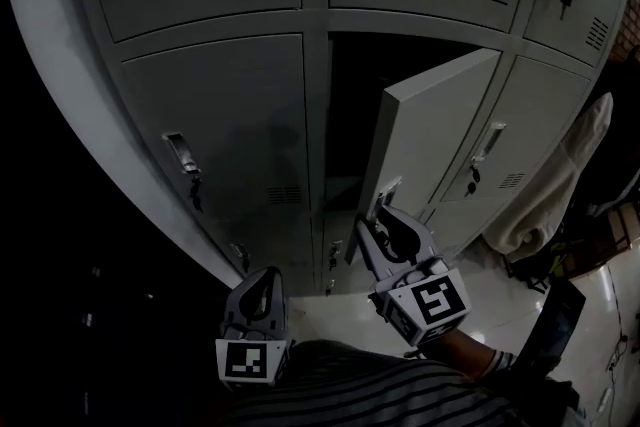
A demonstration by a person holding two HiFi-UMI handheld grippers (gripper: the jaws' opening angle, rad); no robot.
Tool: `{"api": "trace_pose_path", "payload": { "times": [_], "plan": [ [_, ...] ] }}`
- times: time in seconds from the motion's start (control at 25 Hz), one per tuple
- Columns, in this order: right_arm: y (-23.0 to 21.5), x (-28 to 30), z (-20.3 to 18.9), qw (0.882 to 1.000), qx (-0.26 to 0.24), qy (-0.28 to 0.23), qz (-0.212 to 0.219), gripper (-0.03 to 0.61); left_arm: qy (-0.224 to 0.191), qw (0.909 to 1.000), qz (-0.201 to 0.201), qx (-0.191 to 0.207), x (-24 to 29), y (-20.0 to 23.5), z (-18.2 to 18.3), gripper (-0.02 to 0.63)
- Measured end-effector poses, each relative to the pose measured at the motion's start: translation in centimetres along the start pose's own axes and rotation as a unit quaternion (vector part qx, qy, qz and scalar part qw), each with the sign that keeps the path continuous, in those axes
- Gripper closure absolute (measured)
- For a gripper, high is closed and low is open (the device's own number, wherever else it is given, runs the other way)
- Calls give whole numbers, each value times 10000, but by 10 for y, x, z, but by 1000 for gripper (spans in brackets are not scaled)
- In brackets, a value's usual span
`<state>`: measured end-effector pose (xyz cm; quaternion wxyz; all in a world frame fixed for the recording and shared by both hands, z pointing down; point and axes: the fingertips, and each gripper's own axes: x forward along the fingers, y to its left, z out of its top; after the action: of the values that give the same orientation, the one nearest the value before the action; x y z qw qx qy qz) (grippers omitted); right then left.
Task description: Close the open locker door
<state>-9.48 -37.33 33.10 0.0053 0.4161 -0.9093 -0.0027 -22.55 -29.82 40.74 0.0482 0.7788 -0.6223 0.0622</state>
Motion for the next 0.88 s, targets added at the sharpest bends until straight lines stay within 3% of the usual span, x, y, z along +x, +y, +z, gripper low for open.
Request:
{"api": "trace_pose_path", "payload": {
  "times": [0.88],
  "plan": [
    [-34, 129, -3, 9986, -360, 94, -378, 472, 86, 9981, 598, -129, 22, 76, -8, 609]
  ]
}}
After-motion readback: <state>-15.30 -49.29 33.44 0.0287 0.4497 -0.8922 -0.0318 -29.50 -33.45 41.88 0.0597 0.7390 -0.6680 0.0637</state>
